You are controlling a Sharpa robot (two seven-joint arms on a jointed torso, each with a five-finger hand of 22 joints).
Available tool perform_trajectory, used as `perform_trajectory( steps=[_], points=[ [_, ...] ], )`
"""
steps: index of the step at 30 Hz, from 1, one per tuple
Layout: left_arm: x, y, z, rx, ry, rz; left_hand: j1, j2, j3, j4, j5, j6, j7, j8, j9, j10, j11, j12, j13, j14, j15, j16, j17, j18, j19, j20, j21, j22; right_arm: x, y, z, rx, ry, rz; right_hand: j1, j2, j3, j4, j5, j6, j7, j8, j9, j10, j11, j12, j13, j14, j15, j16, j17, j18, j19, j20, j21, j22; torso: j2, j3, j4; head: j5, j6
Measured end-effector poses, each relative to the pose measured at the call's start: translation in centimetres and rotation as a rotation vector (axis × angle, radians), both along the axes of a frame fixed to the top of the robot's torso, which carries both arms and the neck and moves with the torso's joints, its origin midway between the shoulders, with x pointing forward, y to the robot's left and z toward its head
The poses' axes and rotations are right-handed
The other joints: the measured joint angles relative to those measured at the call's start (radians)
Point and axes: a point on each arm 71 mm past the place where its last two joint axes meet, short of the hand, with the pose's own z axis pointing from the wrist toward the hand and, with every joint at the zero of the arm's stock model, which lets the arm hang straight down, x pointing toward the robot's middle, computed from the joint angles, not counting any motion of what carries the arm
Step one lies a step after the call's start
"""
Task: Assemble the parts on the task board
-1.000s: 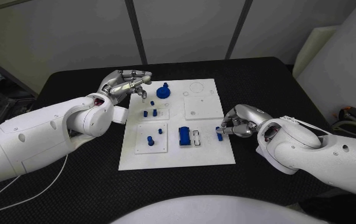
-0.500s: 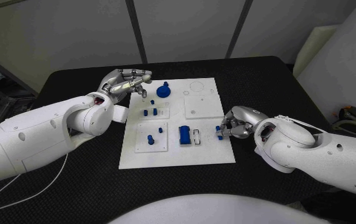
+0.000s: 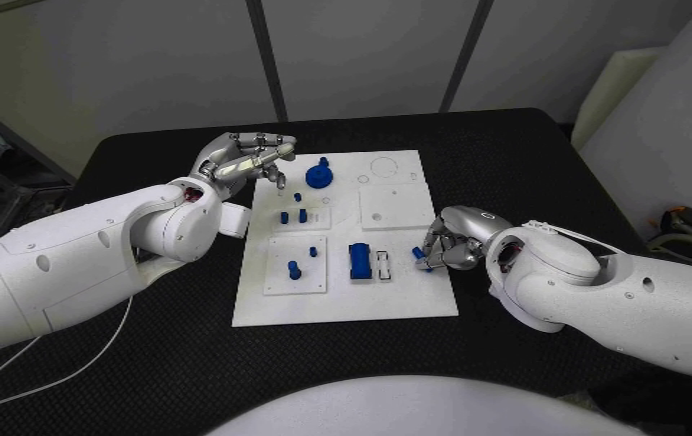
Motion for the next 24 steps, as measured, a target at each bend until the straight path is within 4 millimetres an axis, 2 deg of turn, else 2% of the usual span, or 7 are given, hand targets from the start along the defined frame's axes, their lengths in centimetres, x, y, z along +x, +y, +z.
perform_trajectory(
  steps=[2, 4, 9, 12, 18, 21, 24],
  points=[
    [0.0, 0.0, 0.0, 0.000, 0.000, 0.000, 0.000, 0.000, 0.000, 0.000, 0.000, 0.000, 0.000, 0.000, 0.000, 0.000, 0.000, 0.000, 0.000, 0.000, 0.000, 0.000, 0.000, 0.000, 0.000, 0.000, 0.000, 0.000, 0.1, 0.2, 0.0, -0.016, -0.009, 0.014, 0.024, 0.004, 0.015, -0.015, -0.053, 0.002, -0.001, 0.000, 0.002, 0.000, 0.000, 0.000, 0.003, 0.000, 0.000, 0.000, 0.000, 0.000, 0.000, 0.000, 0.000, 0.000, 0.000, 0.0000, 0.0000, 0.001, -0.001],
    [0.0, 0.0, 0.0, 0.000, 0.000, 0.000, 0.000, 0.000, 0.000, 0.000, 0.000, 0.000, 0.000, 0.000, 0.000, 0.000, 0.000, 0.000, 0.000, 0.000, 0.000, 0.000, 0.000, 0.000, 0.000, 0.000, 0.000, 0.000, 0.1, 0.5, 0.1, -0.038, -0.024, 0.034, 0.044, 0.003, 0.028, -0.028, -0.076, 0.002, -0.001, 0.001, 0.003, 0.000, 0.000, 0.000, 0.004, 0.000, 0.000, 0.000, 0.000, 0.000, 0.000, 0.000, 0.000, 0.000, 0.000, 0.0000, 0.0000, 0.001, -0.002],
    [0.0, 0.1, 0.0, 0.000, 0.000, 0.001, 0.000, 0.000, 0.000, 0.000, 0.000, 0.000, 0.000, 0.000, 0.000, 0.000, 0.000, 0.000, 0.000, 0.000, 0.000, 0.000, 0.000, 0.000, 0.000, 0.000, 0.000, 0.000, 0.2, 1.1, 0.2, -0.090, -0.062, 0.078, 0.060, 0.006, 0.036, -0.041, -0.083, 0.004, 0.001, -0.002, 0.005, -0.002, 0.002, -0.001, 0.004, 0.000, 0.000, 0.000, 0.000, 0.000, 0.000, 0.000, 0.000, 0.000, 0.000, 0.0000, 0.0000, 0.001, -0.004],
    [0.0, 0.1, 0.0, 0.000, 0.000, 0.001, 0.000, 0.000, 0.000, 0.000, 0.000, 0.000, 0.000, 0.000, 0.000, 0.000, 0.000, 0.000, 0.000, 0.000, 0.000, 0.000, 0.000, 0.000, 0.000, 0.000, 0.000, 0.000, 0.2, 1.4, 0.3, -0.116, -0.080, 0.100, 0.066, 0.005, 0.038, -0.044, -0.087, 0.004, 0.001, -0.016, 0.001, -0.002, 0.002, -0.007, 0.004, 0.000, 0.000, 0.000, 0.000, 0.000, 0.000, 0.000, 0.000, 0.000, 0.000, 0.0000, 0.0001, 0.001, -0.005],
    [-0.1, 0.1, 0.0, 0.001, 0.000, 0.001, 0.000, 0.000, 0.000, 0.000, 0.000, 0.000, 0.000, 0.000, 0.000, 0.000, 0.000, 0.000, 0.000, 0.000, 0.000, 0.000, 0.000, 0.000, 0.000, 0.000, 0.000, 0.000, 0.0, 1.6, 0.3, -0.132, -0.088, 0.119, 0.065, 0.009, 0.062, -0.039, 0.020, 0.006, 0.001, -0.015, 0.001, -0.002, 0.002, -0.011, -0.001, -0.002, -0.002, 0.000, 0.000, 0.000, 0.000, 0.000, 0.000, 0.000, -0.001, 0.0001, 0.0000, 0.001, -0.005],
    [-0.1, 0.1, 0.0, 0.001, 0.000, 0.001, 0.000, 0.000, 0.000, 0.000, 0.000, 0.000, 0.000, 0.000, 0.000, 0.000, 0.000, 0.000, 0.000, 0.000, 0.000, 0.000, 0.000, 0.000, 0.000, 0.000, 0.000, 0.000, -0.2, 1.6, 0.3, -0.123, -0.080, 0.116, 0.058, 0.016, 0.086, -0.038, 0.055, 0.013, -0.003, -0.016, 0.007, -0.005, -0.002, -0.011, 0.002, 0.000, -0.008, 0.000, 0.000, 0.000, 0.005, -0.005, 0.000, 0.000, -0.001, 0.0005, -0.0009, 0.001, -0.005],
    [-0.1, 0.1, 0.0, 0.001, 0.000, 0.001, 0.000, 0.000, 0.000, 0.000, 0.000, 0.000, 0.000, 0.000, 0.000, 0.000, 0.000, 0.000, 0.000, 0.000, 0.000, 0.000, 0.000, 0.000, 0.000, 0.000, 0.000, 0.000, -0.3, 1.4, 0.3, -0.106, -0.068, 0.103, 0.059, 0.016, 0.096, -0.037, 0.069, 0.017, -0.008, -0.016, 0.008, -0.002, -0.006, -0.009, 0.006, 0.002, -0.009, 0.000, 0.000, 0.000, 0.005, -0.005, 0.000, 0.000, -0.001, 0.0006, -0.0011, 0.001, -0.005]
  ],
)
